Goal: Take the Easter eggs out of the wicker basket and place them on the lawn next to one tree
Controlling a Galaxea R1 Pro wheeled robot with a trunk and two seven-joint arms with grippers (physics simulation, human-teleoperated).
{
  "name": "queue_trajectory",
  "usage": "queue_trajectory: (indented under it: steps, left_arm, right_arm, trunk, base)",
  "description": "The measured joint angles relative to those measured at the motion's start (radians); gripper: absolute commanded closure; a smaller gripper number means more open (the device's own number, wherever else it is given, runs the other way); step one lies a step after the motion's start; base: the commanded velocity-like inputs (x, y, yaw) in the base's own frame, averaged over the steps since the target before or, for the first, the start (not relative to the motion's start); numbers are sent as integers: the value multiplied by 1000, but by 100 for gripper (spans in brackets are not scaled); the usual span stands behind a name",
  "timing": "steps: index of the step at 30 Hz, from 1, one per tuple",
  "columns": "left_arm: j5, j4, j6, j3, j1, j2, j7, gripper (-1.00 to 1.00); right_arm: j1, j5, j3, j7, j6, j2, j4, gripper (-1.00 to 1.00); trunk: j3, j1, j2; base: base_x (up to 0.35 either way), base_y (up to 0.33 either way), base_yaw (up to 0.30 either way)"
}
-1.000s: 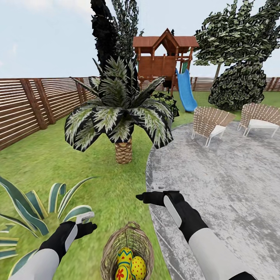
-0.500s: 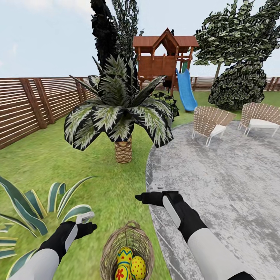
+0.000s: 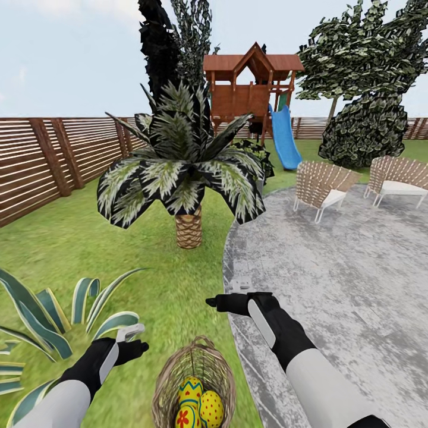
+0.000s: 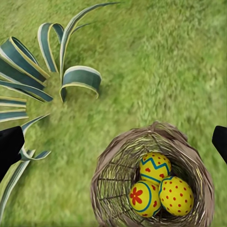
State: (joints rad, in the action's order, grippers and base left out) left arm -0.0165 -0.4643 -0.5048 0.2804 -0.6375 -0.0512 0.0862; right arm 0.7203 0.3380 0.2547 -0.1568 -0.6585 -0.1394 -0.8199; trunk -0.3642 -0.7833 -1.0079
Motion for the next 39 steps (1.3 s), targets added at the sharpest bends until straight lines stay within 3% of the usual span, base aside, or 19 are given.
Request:
queue_trajectory:
  steps: [10,39]
  left_arm:
    - [0,-20,-89,1,-1,-3,2,-100]
    - [-1,-34,-109,1,-2,1,-2,-100]
  right_arm:
    - [0,0,0,2,0,-2,2,-100]
    - [0,0,-2,4,-2,-3,10,-100]
  trunk:
    - [-31,-38,-70]
    - [-122,-150,-273]
  base:
    - [0,0,0]
    - [0,0,0]
